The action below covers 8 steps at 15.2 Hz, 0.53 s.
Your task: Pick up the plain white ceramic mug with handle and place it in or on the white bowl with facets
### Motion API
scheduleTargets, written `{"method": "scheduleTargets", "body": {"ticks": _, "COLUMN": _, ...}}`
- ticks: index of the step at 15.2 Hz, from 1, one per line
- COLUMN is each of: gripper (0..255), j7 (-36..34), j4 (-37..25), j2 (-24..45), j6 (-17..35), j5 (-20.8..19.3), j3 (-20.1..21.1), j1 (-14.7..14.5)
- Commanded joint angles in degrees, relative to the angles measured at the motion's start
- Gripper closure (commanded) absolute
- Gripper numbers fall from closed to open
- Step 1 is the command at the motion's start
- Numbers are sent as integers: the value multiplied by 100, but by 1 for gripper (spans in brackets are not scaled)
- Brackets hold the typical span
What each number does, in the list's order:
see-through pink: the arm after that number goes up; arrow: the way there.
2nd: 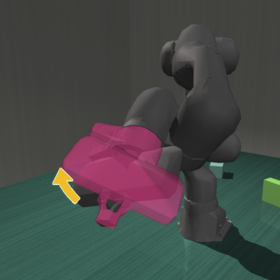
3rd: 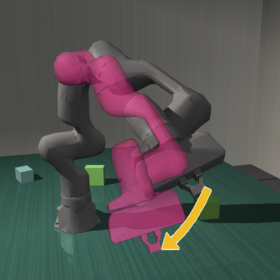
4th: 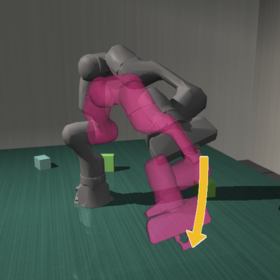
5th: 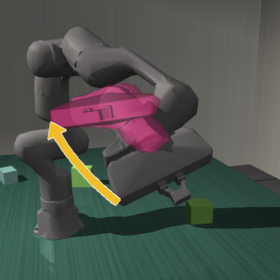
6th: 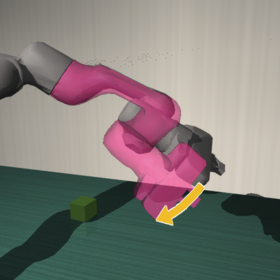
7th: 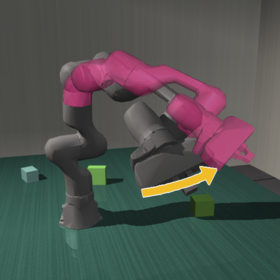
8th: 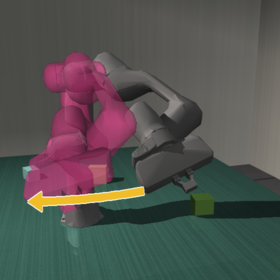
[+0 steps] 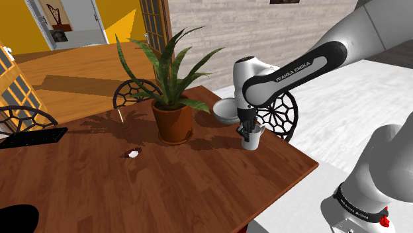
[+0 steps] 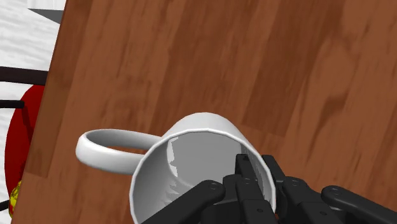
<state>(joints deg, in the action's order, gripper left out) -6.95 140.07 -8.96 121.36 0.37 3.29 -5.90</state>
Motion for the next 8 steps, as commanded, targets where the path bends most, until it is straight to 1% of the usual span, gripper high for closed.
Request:
{"method": "scheduleTargets", "body": {"ticks": 1, "gripper": 255, "j7": 0, "j4": 1, "j2": 1, "j6": -1, "j5": 0, "j3": 0, "j1": 0}}
{"method": "scheduleTargets", "body": {"ticks": 3, "gripper": 255, "j7": 0, "j4": 1, "j2": 1, "j6": -1, "j5": 0, "j3": 0, "j1": 0}}
{"method": "scheduleTargets", "body": {"ticks": 8, "gripper": 255, "j7": 10, "j4": -188, "j2": -227, "j6": -416, "j5": 10, "j3": -5, "j1": -1}}
